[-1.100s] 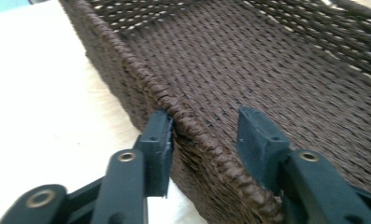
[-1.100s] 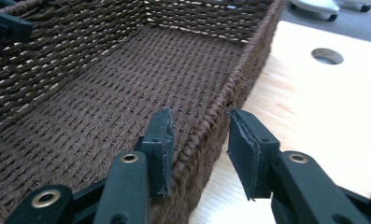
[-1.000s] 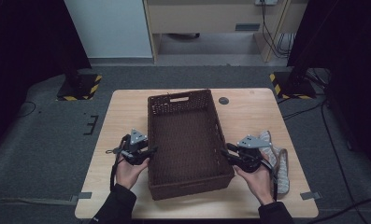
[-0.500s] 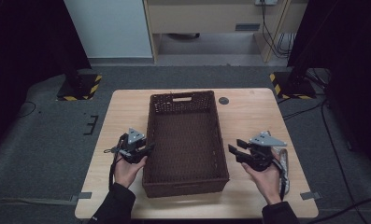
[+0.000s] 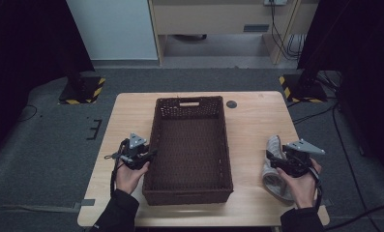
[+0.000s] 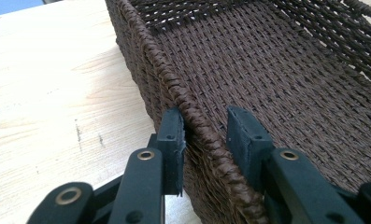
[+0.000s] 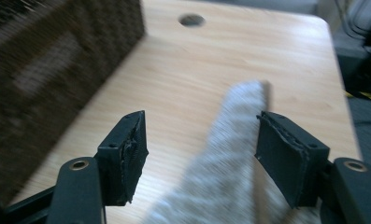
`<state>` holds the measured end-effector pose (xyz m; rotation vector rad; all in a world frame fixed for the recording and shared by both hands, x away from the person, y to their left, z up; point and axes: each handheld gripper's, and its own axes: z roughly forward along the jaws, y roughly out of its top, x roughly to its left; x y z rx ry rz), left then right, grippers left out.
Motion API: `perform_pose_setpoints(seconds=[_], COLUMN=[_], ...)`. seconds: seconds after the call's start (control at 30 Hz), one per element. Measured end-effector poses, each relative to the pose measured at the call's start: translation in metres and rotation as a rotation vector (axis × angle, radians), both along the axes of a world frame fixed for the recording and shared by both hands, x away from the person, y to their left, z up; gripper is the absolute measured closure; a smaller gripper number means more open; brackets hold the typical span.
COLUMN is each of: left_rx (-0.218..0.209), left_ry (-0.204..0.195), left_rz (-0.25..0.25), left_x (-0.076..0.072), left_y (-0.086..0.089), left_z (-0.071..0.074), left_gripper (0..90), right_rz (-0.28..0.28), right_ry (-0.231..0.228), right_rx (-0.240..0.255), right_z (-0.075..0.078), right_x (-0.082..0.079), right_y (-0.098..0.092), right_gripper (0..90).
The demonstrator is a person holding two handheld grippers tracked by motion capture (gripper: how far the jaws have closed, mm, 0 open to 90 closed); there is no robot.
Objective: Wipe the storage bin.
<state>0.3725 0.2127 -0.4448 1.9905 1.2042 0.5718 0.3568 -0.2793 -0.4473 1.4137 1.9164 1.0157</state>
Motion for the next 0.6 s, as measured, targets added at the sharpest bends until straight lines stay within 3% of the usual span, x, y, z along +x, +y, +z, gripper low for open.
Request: perform_pose_setpoints(seconds=[0.33,0.6], left_rx=[-0.025,-0.023], left_ry=[-0.001,0.008], left_rz=[-0.002,-0.009], left_x=[-0.002,-0.001], left_y=[0.002,0.002], left_z=[-0.001,-0.002], left_gripper=[65.2,62.1], right_rz=[-0.075,-0.054], right_ry=[0.058,0.168], right_rx=[-0.029,-0.047], right_z=[-0.021,-0.051], right_x=[0.002,0.007], right_y=[-0.024,-0.027], right_gripper=[31.4,34.1])
